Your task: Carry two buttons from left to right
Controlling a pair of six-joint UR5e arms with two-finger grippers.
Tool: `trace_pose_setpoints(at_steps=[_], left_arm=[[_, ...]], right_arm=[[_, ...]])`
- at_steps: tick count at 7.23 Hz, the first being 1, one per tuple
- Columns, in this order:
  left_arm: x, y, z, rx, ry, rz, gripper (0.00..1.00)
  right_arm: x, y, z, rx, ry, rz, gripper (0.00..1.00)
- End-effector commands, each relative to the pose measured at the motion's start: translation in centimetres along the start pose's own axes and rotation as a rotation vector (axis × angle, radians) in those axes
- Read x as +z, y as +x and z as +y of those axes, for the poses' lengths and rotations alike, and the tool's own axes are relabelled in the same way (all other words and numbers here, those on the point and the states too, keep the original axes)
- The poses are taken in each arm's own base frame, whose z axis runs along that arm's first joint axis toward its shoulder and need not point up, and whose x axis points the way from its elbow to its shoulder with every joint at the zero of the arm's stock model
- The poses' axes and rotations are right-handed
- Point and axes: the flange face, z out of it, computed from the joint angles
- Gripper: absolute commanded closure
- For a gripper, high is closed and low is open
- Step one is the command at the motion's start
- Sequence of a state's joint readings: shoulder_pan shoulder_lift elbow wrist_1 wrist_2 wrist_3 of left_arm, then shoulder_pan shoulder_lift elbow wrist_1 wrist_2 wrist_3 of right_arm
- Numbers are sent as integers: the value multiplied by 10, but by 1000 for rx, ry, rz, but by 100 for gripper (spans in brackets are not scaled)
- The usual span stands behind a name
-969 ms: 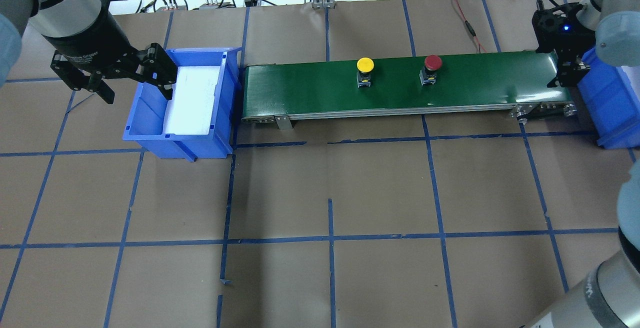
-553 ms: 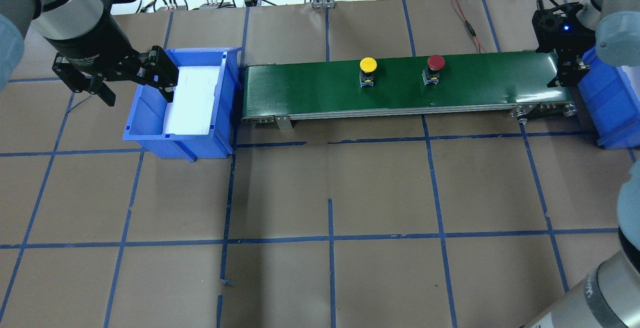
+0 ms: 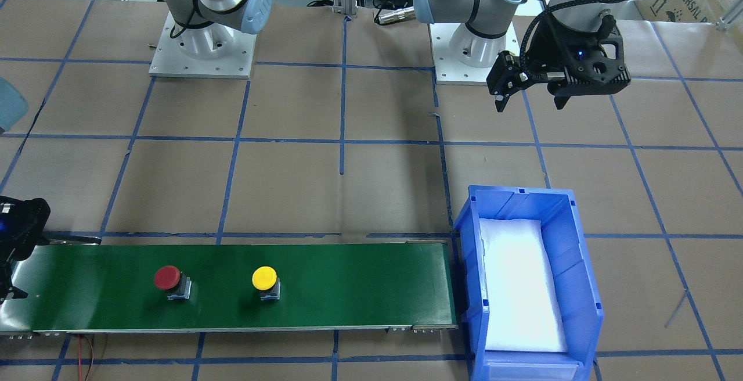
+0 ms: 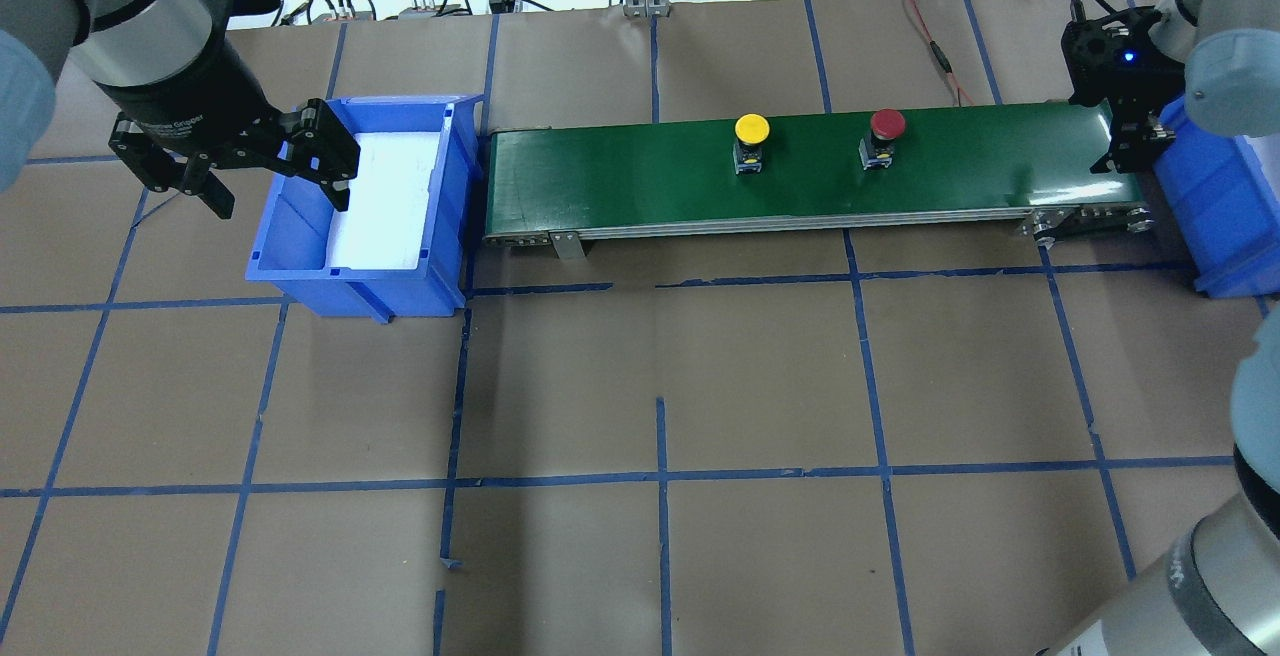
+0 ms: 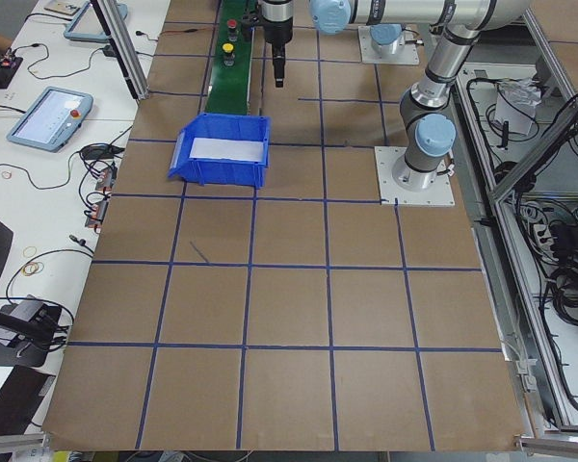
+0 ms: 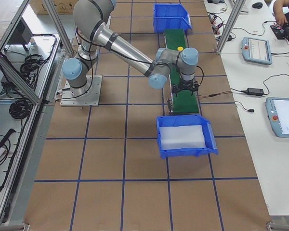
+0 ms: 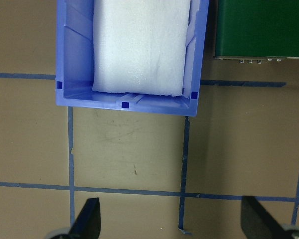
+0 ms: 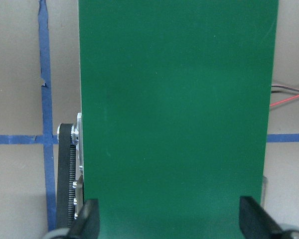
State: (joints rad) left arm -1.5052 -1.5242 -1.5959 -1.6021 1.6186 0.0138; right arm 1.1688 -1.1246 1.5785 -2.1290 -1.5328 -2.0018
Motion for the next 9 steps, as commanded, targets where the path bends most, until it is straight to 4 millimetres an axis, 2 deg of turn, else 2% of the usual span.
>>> trace_pose_setpoints(at_steps=[1,3,5,9], left_arm=[[-7,-3,0,-7,16,-2,0],[-9,-2,-1,-9,22,-2,0],[-2,-4,-5,-16,34,4,0],[-12,1,-10,-29,100,21,0]], right_arm=[[2,0,0,0,7,0,1],[5,-2,-1,0,12,-7,1],[7,-2,-2,1,14,-9,1],[6,-2,-2,1,13,-9,1]])
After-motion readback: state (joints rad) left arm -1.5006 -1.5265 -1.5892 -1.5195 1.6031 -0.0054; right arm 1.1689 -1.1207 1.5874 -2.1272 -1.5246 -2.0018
